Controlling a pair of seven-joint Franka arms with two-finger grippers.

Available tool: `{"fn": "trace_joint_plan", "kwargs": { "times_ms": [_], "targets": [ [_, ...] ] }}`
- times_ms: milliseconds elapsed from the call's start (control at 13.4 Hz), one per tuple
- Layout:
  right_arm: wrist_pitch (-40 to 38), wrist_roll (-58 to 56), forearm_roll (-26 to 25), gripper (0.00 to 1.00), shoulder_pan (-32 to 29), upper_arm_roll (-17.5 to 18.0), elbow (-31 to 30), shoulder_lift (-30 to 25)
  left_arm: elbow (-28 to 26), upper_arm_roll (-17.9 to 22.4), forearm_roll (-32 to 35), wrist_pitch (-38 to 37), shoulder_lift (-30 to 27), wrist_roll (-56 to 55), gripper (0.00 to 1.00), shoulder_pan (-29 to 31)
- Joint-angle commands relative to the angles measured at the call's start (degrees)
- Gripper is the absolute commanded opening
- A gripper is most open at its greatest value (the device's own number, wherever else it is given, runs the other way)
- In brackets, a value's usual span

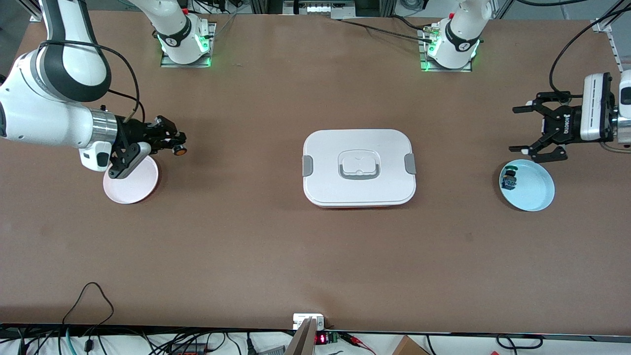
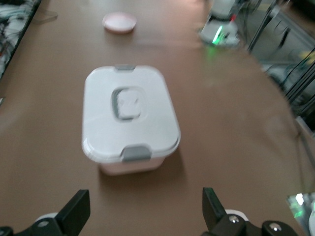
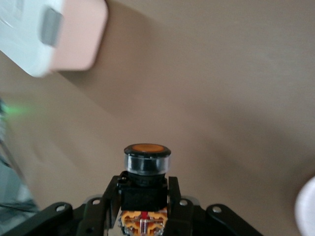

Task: Transfer orange switch to right arm and place
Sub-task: 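Lower the orange switch onto the white plate with the right gripper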

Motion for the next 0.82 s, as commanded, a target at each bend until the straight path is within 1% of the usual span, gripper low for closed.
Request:
{"fn": "trace_joint_plan", "kwargs": {
  "times_ms": [0, 75, 298, 373, 447, 522, 596, 671, 745],
  "targets": [
    [1.5, -6.6, -9.9, 0.00, -0.8, 0.8, 0.2, -0.1, -2.0, 3.6, 9.7, 9.3, -4.4, 0.9, 1.00, -4.4],
    [1.6, -7.6, -12.8, 0.00, -0.9, 0.8, -0.1, -0.1, -2.6, 3.6, 11.3, 12.9, -5.7, -1.1, 1.00, -4.5],
    [3.3, -12.4, -20.9, 0.00, -1.5, 0.8, -0.3, 0.2, -3.3, 4.3, 11.5, 21.9, -8.6, -9.9, 1.00, -4.5],
    [4.3, -14.3, -22.2, 0.00, -2.4, 0.8, -0.7, 0.5, -3.3, 4.8, 11.5, 24.6, -9.5, -11.9, 1.00, -4.7],
    [5.3, -16.8, -22.3, 0.00, -3.7, 0.8, -1.0, 1.1, -3.3, 4.9, 12.3, 26.6, -10.1, -12.7, 1.00, -5.5],
    [6.4, -20.3, -22.4, 0.00, -5.3, 0.7, -1.0, 2.1, -3.3, 4.9, 16.8, 27.1, -10.8, -13.5, 1.00, -5.9],
    [8.0, -23.7, -22.4, 0.00, -6.7, 0.7, -1.3, 3.0, -3.1, 4.9, 19.8, 27.2, -11.1, -17.2, 1.00, -7.2],
    [10.1, -27.3, -22.8, 0.00, -7.6, 0.7, -1.8, 3.9, -2.8, 5.1, 24.2, 27.1, -11.3, -23.4, 1.00, -8.2],
    [11.9, -29.4, -24.4, 0.00, -8.3, 0.7, -2.3, 4.5, -2.5, 5.0, 27.6, 26.8, -11.4, -29.4, 1.00, -8.4]
  ]
}}
